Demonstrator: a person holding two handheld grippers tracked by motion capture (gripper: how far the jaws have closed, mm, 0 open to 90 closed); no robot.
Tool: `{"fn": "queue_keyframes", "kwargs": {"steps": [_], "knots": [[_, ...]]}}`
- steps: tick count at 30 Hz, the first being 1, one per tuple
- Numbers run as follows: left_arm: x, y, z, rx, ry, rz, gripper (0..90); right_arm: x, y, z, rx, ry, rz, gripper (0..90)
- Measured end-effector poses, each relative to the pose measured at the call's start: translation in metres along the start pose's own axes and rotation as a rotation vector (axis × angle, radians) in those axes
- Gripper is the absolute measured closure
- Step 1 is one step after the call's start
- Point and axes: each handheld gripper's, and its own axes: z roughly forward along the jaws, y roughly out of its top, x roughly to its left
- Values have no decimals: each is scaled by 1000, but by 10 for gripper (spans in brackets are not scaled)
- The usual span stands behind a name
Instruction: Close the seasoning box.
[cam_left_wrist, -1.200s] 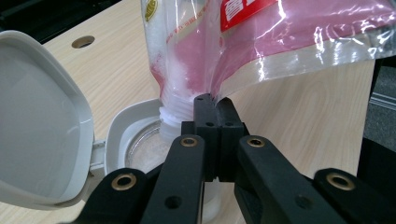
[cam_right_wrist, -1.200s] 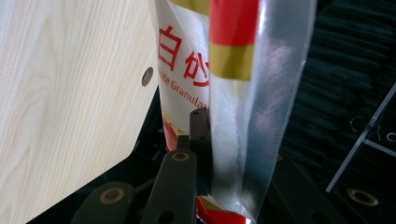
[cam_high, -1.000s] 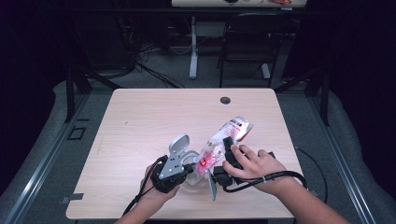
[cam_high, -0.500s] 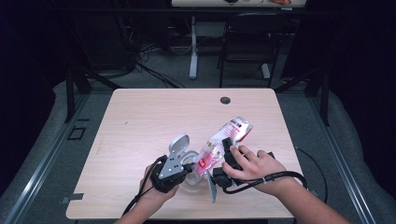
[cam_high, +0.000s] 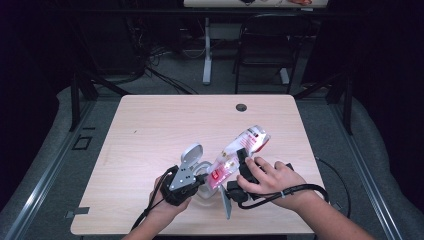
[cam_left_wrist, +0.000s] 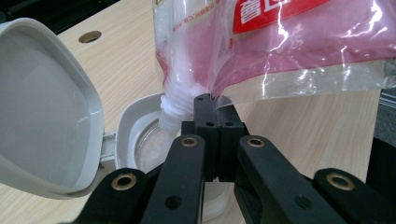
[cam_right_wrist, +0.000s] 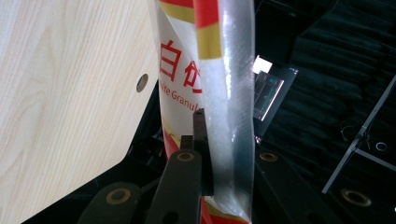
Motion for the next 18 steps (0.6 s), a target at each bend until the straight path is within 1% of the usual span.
{"fn": "queue_keyframes", "kwargs": {"steps": [2, 3, 8, 9, 14, 15, 18], "knots": [[0, 0, 0, 1, 0, -3, 900, -1, 1, -1, 6, -3, -7, 858], [0, 0, 0, 2, 3, 1, 900, -1, 1, -1, -1, -4, -11, 858], [0, 0, 0, -1, 0, -3, 900, -2, 1, -1, -7, -9, -4, 859], [0, 0, 0, -3, -1, -5, 900, -2, 1, -2, -1, -12, -12, 859], [0, 0, -1, -2, -2, -9, 900, -4, 2, -3, -11, -15, -10, 860], [0, 0, -1, -2, -2, -10, 900, -4, 2, -3, -3, -16, -13, 860], [1, 0, -1, -3, -1, -7, 900, -4, 2, -3, -4, -18, -13, 860]]}}
